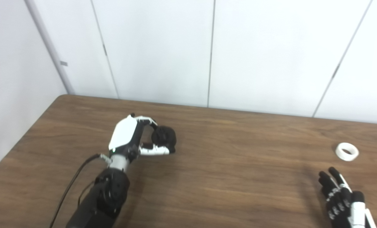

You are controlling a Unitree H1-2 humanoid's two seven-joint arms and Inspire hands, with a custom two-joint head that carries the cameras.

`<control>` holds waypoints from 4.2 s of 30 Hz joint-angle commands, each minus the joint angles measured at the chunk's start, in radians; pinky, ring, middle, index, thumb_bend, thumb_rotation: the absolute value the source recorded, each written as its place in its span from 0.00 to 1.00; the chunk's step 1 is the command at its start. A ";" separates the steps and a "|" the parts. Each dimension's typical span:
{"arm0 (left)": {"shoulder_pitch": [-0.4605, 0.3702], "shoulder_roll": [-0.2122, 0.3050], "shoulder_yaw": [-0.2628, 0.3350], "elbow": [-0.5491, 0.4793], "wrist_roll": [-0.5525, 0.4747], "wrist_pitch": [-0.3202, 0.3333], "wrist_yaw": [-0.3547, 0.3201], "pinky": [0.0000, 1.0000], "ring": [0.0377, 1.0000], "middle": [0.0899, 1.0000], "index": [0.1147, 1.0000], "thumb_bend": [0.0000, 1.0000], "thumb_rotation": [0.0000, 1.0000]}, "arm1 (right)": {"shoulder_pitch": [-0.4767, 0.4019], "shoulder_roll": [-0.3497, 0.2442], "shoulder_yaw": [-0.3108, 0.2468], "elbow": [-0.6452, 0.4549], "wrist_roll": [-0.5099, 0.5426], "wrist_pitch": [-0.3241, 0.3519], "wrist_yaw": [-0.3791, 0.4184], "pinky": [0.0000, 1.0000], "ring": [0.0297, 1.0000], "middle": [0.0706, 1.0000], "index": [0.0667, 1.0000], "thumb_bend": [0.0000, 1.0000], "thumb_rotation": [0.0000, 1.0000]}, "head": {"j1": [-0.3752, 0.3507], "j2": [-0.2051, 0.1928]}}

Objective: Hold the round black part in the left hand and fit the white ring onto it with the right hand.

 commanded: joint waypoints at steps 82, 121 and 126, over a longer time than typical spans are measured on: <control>0.306 -0.060 -0.118 -0.130 0.144 -0.336 -0.122 1.00 0.89 0.79 0.42 0.52 0.06 | -0.459 -0.364 0.074 0.026 -0.777 0.392 -0.126 0.96 0.95 0.90 0.76 0.85 0.26 | -0.540 0.121; 0.349 -0.070 -0.105 -0.209 0.150 -0.300 -0.163 1.00 0.89 0.80 0.42 0.53 0.06 | -0.852 -0.422 0.150 0.510 -1.195 0.489 0.375 1.00 1.00 0.98 0.73 0.88 0.33 | -0.526 0.138; 0.349 -0.072 -0.106 -0.213 0.153 -0.296 -0.165 1.00 0.89 0.80 0.42 0.52 0.06 | -0.863 -0.431 0.165 0.521 -1.208 0.489 0.388 1.00 1.00 0.97 0.72 0.87 0.33 | -0.523 0.140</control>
